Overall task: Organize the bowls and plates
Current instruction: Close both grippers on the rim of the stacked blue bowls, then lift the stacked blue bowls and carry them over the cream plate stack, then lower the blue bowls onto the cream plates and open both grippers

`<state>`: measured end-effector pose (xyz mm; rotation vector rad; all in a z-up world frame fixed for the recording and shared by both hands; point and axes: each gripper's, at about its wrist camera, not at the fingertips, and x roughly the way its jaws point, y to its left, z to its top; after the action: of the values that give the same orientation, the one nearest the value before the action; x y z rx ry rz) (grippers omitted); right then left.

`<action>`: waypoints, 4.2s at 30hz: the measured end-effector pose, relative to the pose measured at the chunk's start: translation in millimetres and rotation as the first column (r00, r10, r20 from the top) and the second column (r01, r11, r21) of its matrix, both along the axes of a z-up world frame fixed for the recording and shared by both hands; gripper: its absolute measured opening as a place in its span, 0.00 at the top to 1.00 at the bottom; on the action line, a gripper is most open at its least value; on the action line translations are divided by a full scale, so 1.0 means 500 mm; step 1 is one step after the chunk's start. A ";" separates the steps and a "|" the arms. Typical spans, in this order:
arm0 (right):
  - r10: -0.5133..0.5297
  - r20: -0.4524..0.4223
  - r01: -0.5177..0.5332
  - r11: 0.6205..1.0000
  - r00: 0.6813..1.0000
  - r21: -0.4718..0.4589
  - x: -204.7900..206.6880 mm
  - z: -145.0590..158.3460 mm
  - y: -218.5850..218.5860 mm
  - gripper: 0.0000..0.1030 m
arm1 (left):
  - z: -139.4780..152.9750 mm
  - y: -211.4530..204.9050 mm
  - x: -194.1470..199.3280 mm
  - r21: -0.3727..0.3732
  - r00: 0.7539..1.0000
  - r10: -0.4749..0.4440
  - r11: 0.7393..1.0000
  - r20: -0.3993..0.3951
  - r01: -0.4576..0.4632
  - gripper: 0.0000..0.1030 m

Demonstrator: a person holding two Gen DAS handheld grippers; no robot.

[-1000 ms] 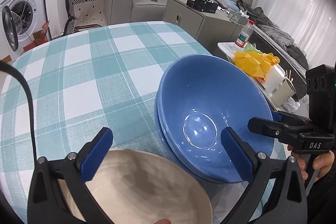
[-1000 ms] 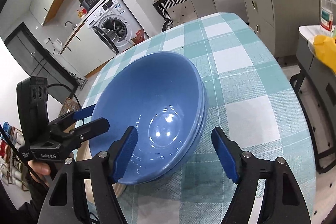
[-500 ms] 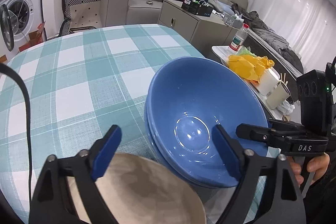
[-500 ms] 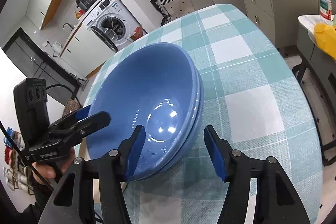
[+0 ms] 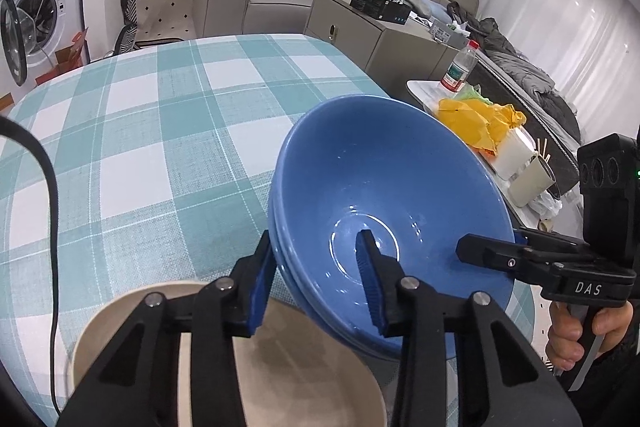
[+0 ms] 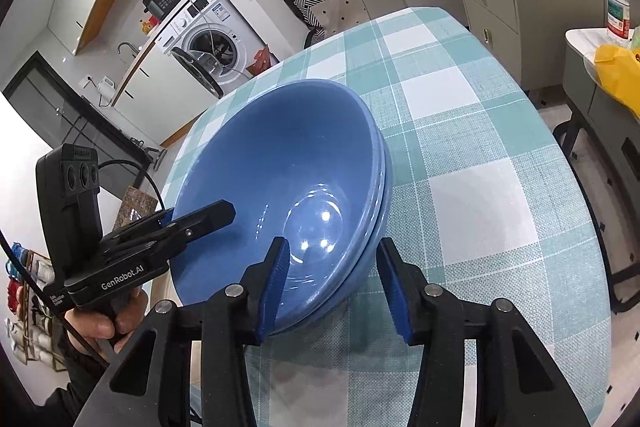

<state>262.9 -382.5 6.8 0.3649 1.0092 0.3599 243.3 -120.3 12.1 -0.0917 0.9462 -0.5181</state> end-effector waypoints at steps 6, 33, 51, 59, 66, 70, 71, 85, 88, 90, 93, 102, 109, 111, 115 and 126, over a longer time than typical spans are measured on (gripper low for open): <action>-0.002 0.011 0.003 0.999 1.000 -0.034 -0.004 0.006 0.007 0.56 | 0.001 -0.002 -0.002 0.021 1.000 0.009 1.000 0.001 -0.009 0.67; 0.000 0.073 0.009 0.993 0.997 -0.121 -0.017 0.025 0.018 0.62 | 0.026 -0.003 -0.022 0.063 0.999 0.004 0.998 0.042 -0.006 0.69; 0.016 0.161 0.006 0.991 0.987 -0.131 -0.058 0.101 0.026 0.62 | 0.105 0.007 -0.066 0.066 0.992 0.014 0.998 0.128 -0.023 0.69; 0.039 0.187 -0.015 0.992 0.982 -0.128 -0.091 0.128 0.061 0.62 | 0.132 0.042 -0.105 0.064 0.986 0.049 0.996 0.157 -0.059 0.69; 0.083 0.194 -0.057 0.989 0.977 -0.134 -0.110 0.130 0.110 0.62 | 0.137 0.093 -0.145 0.052 0.981 0.098 0.993 0.165 -0.108 0.69; 0.117 0.187 -0.090 0.986 0.975 -0.142 -0.119 0.124 0.145 0.62 | 0.129 0.127 -0.164 0.049 0.978 0.130 0.989 0.161 -0.139 0.69; 0.125 0.184 -0.100 0.985 0.975 -0.144 -0.120 0.121 0.155 0.62 | 0.127 0.135 -0.167 0.048 0.977 0.139 0.988 0.159 -0.148 0.69; 0.232 0.135 -0.213 0.967 0.963 -0.140 -0.106 0.075 0.269 0.62 | 0.090 0.231 -0.198 0.060 0.960 0.242 0.966 0.138 -0.252 0.69; 0.238 0.128 -0.221 0.966 0.963 -0.134 -0.102 0.066 0.280 0.62 | 0.081 0.243 -0.199 0.060 0.959 0.251 0.964 0.130 -0.260 0.69; 0.245 0.122 -0.227 0.964 0.962 -0.140 -0.099 0.060 0.289 0.62 | 0.075 0.250 -0.199 0.060 0.958 0.257 0.962 0.124 -0.266 0.69; 0.252 0.109 -0.236 0.961 0.961 -0.143 -0.095 0.054 0.299 0.62 | 0.065 0.259 -0.198 0.056 0.956 0.269 0.959 0.117 -0.277 0.69; 0.253 0.116 -0.233 0.959 0.961 -0.165 -0.086 0.048 0.313 0.62 | 0.037 0.266 -0.190 0.062 0.958 0.273 0.958 0.087 -0.278 0.69; 0.254 0.120 -0.232 0.958 0.960 -0.167 -0.075 0.049 0.317 0.62 | 0.033 0.270 -0.186 0.055 0.957 0.277 0.958 0.084 -0.282 0.69; 0.252 0.122 -0.230 0.958 0.960 -0.168 -0.075 0.051 0.318 0.62 | 0.032 0.268 -0.184 0.057 0.956 0.280 0.957 0.087 -0.286 0.69; 0.255 0.125 -0.232 0.957 0.959 -0.174 -0.074 0.052 0.320 0.62 | 0.032 0.269 -0.184 0.063 0.956 0.280 0.956 0.093 -0.286 0.69; 0.262 0.132 -0.241 0.958 0.956 -0.157 -0.072 0.047 0.311 0.61 | 0.035 0.269 -0.186 0.067 0.956 0.275 0.957 0.103 -0.283 0.66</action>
<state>226.7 -227.1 30.2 0.0791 0.9268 0.5365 150.2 14.1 29.9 -0.1251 0.8458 -0.2197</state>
